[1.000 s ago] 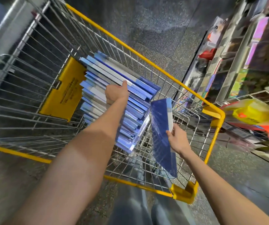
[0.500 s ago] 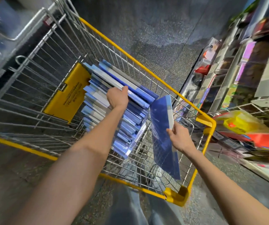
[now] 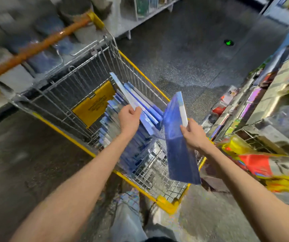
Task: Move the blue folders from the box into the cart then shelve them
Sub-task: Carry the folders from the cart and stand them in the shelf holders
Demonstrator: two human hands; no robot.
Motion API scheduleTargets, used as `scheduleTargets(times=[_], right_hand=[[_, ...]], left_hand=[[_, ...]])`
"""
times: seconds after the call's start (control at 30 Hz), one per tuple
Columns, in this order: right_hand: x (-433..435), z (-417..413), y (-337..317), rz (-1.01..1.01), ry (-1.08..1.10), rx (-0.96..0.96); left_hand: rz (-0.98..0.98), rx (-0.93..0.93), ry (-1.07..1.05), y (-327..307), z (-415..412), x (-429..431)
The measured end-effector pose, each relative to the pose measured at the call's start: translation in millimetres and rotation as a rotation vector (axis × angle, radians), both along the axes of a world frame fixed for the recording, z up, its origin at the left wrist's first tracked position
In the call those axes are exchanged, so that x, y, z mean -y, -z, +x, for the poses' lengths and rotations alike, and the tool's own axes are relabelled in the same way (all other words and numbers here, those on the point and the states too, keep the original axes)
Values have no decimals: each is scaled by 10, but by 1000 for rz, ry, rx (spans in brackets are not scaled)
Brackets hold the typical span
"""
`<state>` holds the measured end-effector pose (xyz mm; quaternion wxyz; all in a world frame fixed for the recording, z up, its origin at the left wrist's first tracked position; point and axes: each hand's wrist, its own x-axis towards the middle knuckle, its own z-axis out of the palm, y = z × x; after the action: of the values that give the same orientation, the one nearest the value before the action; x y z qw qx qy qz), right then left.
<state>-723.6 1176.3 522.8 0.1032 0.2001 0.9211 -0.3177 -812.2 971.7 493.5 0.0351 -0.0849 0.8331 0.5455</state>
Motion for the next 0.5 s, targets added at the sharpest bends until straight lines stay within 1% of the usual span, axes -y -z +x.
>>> scheduleTargets(times=[0.1,0.17,0.23,0.33,0.5], right_hand=[[-16,155,-250,-25,-38,-143],[4,245,-404,-76,-82,-249],[64,318,-519,-168,-110,-336],[185,426,-641,-372,-81,-427],[244,609,-809,-723,-47,-443]], left_hand=[[2,-79,44,-193,354,4],[-6,-118,86,-291,575,-14],[-17,-152,141,-409,783,-61],[19,-230,191,-610,1022,-165],[26,-322,275,-825,1309,-232]])
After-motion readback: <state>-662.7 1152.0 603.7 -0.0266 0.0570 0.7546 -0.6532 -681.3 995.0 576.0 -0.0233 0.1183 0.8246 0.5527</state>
